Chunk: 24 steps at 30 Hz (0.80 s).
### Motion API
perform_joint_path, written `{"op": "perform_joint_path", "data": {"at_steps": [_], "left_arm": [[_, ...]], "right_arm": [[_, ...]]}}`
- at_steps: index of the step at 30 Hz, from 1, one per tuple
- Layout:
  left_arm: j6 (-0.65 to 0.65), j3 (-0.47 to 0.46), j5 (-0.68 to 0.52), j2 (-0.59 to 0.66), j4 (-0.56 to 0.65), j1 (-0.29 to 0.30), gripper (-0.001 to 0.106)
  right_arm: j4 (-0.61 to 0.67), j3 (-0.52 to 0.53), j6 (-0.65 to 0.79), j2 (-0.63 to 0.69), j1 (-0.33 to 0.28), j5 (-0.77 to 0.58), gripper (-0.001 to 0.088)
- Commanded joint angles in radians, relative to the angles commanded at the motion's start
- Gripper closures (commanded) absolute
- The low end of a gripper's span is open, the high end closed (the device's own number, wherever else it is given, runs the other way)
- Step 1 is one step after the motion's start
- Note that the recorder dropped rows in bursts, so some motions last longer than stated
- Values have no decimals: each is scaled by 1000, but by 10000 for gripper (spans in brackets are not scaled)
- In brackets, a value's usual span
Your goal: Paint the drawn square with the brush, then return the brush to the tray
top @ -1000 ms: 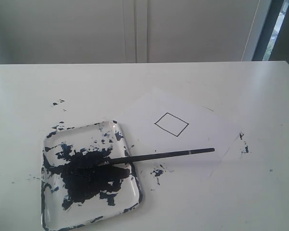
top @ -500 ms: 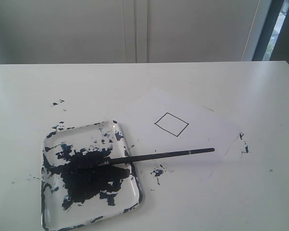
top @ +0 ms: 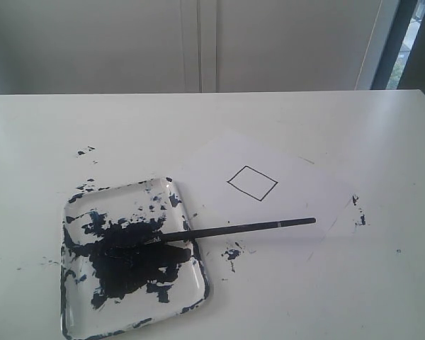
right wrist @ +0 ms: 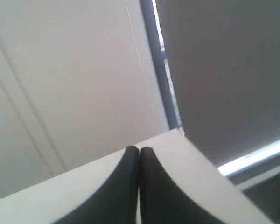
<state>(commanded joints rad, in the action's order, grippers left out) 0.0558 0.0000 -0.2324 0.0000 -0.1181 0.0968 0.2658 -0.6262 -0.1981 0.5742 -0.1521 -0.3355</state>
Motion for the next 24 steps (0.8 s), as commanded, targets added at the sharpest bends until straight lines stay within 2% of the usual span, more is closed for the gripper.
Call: {"op": "perform_joint_path", "data": {"at_steps": [3,5,7,9,12,14,18,24], "left_arm": [[0,0,0,0,0,0,1050],[0,0,0,0,0,0,1050],[0,0,0,0,0,0,1050],[0,0,0,0,0,0,1050],[0,0,0,0,0,0,1050],[0,0,0,0,0,0,1050],[0,0,0,0,0,0,1050],[0,0,0,0,0,0,1050]], "right_arm": [[72,0,25,28,0,-69,868],[137,0,112,54,0,-112,868],[278,0,280,85,0,-166,868],[475,0,566,123,0,-248,868],[771,0,906,181,0,-424,868],[932,0,1072,218,0,-559,868],[1045,0,1217,262,0,-733,868],[1043,0,1224,267,0,-748,868]]}}
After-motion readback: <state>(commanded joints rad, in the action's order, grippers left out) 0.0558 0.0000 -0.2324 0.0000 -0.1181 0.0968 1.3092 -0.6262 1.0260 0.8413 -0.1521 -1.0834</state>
